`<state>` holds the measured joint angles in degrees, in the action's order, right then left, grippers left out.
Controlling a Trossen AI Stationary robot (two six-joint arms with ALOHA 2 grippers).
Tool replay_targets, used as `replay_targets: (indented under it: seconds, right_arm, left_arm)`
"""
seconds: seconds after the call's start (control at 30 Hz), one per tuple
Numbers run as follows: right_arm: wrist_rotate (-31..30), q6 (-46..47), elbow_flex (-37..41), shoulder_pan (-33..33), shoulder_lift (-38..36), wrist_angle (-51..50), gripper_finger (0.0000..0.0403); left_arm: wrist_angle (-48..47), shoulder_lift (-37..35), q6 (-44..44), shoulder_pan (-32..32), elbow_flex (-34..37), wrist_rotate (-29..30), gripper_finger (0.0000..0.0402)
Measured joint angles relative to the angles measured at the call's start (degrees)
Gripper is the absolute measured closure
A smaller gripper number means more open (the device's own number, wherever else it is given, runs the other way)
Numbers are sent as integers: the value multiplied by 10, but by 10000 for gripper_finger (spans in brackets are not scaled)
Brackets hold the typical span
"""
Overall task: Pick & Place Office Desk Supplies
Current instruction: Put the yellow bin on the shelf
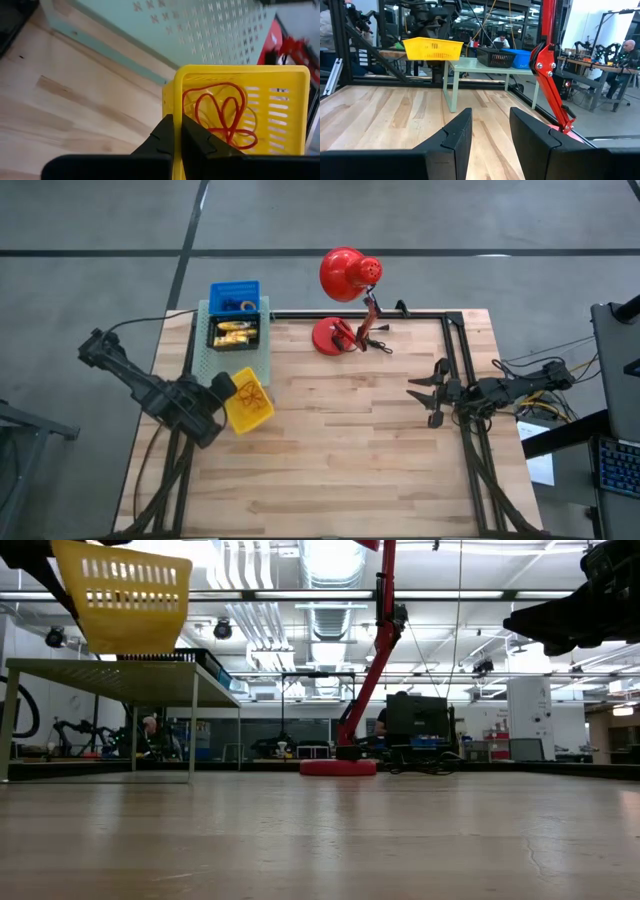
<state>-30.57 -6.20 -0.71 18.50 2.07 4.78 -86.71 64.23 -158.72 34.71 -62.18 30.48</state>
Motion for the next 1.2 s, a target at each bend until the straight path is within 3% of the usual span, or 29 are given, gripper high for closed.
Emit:
replay_targets:
  seconds: [0.27,0.43,0.67,0.87,1.2]
  right_arm:
    - [0,0,0,0,0,0,275]
    - [0,0,0,0,0,0,275]
    - [0,0,0,0,0,0,275]
    - [0,0,0,0,0,0,275]
    - [0,0,0,0,0,0,275]
  left_arm:
    - [-34,-4,-92,-7,-13,0,385]
    - [-34,-10,-89,-29,-13,0,385]
    - [-33,-20,-19,-70,-13,23,385]
    - [-22,-30,137,-92,-26,51,385]
    - [51,-34,558,-102,-84,-4,385]
